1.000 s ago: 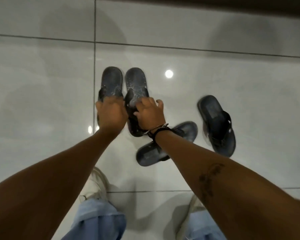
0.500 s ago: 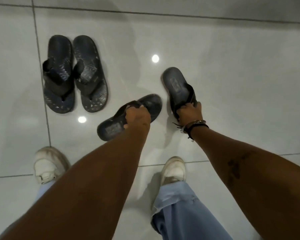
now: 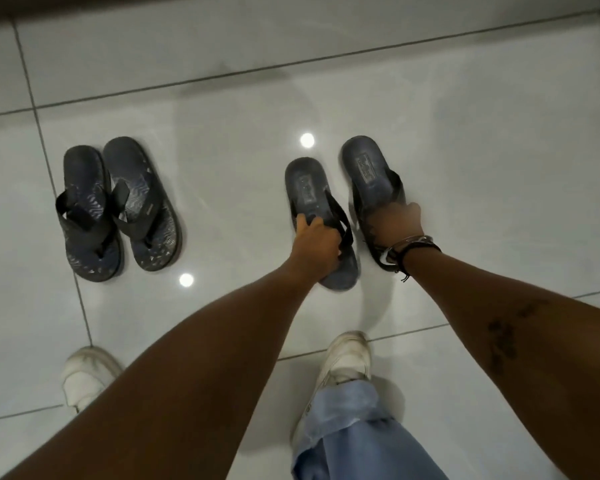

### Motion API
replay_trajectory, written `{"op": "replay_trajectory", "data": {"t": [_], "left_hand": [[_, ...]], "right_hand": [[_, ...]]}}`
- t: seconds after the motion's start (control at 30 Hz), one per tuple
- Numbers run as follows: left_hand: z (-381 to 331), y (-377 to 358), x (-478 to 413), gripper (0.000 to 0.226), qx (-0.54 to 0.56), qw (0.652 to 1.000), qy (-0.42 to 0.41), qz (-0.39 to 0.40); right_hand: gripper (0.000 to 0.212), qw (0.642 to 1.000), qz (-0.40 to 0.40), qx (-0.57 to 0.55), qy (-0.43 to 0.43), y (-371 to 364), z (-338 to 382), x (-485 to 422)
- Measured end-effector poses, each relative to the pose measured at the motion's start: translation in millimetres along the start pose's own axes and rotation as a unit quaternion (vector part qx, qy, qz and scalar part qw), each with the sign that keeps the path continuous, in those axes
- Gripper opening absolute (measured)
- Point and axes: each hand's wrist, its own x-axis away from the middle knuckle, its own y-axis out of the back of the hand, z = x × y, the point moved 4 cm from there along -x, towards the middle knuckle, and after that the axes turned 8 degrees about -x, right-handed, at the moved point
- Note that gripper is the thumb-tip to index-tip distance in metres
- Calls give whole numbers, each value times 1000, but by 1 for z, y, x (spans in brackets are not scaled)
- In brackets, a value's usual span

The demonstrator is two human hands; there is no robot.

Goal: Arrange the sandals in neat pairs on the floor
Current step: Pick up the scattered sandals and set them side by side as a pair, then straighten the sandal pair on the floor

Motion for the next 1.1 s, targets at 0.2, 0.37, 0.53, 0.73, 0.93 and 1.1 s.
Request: {"op": "replay_trajectory", "data": {"t": [0.2,0.37,0.53,0.73,0.93,1.1], "left_hand": [[-5,9,-6,13,3,996,-61,-66],[84,37,30,30,99,968,171,-156],[265,51,97,39,20,870,479,-113],[362,35,116,33,158,823,544,-25],[385,33,102,43,202,832,515,-39],[415,47,110,28,211,834,508,-46]], "right_hand": [[15,995,-98,-27,-14,-6,5,4],[39,971,-219,-60,70,9,89,17],[68,982,-59,-81,158,-12,219,-17],[92,997,2,-37,60,-44,290,-76],[103,999,-7,-22,34,-54,303,-79],[102,999,9,-22,26,-53,302,-78]]}}
